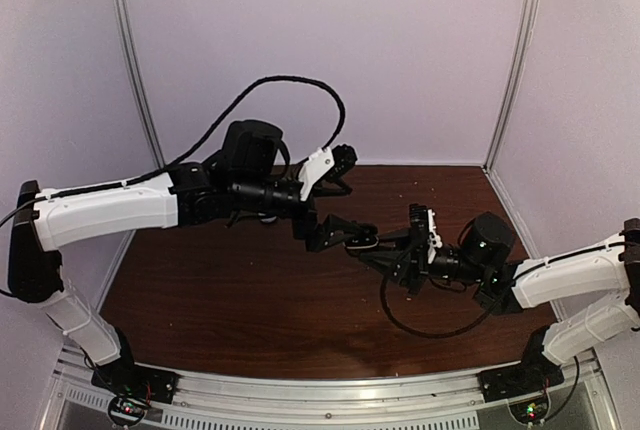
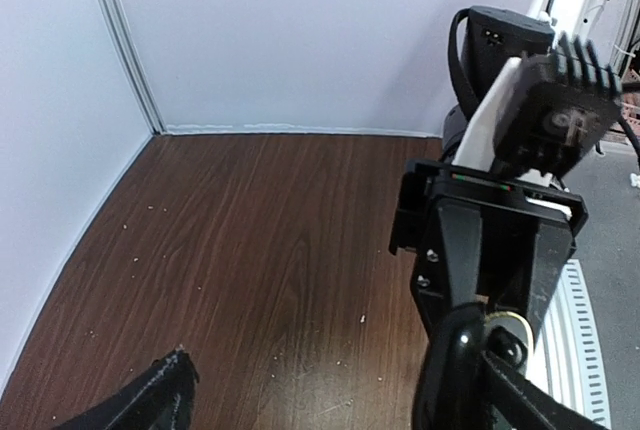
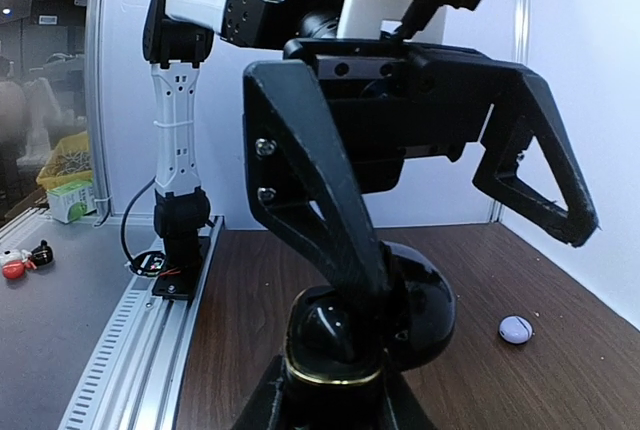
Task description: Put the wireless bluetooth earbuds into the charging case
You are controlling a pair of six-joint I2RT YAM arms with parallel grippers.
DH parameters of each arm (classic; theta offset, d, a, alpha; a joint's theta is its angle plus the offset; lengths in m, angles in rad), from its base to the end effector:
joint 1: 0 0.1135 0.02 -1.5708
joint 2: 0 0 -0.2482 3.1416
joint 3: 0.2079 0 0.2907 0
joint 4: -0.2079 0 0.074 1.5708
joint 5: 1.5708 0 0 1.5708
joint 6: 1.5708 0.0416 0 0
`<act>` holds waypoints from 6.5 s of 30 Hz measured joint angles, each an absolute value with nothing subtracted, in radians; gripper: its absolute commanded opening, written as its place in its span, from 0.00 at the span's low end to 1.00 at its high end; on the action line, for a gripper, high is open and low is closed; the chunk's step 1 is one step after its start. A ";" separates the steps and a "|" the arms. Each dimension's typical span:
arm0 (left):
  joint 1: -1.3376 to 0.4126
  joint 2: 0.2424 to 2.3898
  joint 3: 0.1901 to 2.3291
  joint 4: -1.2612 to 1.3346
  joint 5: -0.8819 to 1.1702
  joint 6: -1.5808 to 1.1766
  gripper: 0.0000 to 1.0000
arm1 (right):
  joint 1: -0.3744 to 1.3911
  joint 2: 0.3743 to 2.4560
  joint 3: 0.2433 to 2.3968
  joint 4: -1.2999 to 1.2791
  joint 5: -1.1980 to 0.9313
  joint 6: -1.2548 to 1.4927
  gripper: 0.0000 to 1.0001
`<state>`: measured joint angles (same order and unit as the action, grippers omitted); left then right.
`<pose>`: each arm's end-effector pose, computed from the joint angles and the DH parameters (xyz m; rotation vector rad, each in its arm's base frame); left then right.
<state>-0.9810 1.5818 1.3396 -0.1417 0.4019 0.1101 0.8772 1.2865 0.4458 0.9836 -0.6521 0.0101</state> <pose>0.2186 -0.3559 0.3097 1.2915 1.5902 -0.9523 0.1665 0.2397 0.1951 -1.1336 1.0887 1.1726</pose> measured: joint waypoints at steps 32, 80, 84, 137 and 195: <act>-0.723 2.378 2.054 -0.396 0.339 -0.022 0.62 | 0.559 0.997 0.250 0.975 -0.540 0.192 0.00; -0.773 2.349 1.837 -0.536 0.218 -0.017 0.07 | 0.549 1.055 0.249 0.968 -0.546 0.212 0.00; -0.785 2.199 1.610 -0.540 0.221 -0.005 0.07 | 0.549 1.056 0.249 0.970 -0.550 0.213 0.00; -0.919 2.021 1.411 -0.945 0.127 -0.073 0.20 | 0.549 1.111 0.258 0.999 -0.603 0.216 0.00; -0.978 1.403 1.054 0.452 0.287 -0.050 0.07 | 0.784 1.484 0.405 1.533 -0.567 0.102 0.00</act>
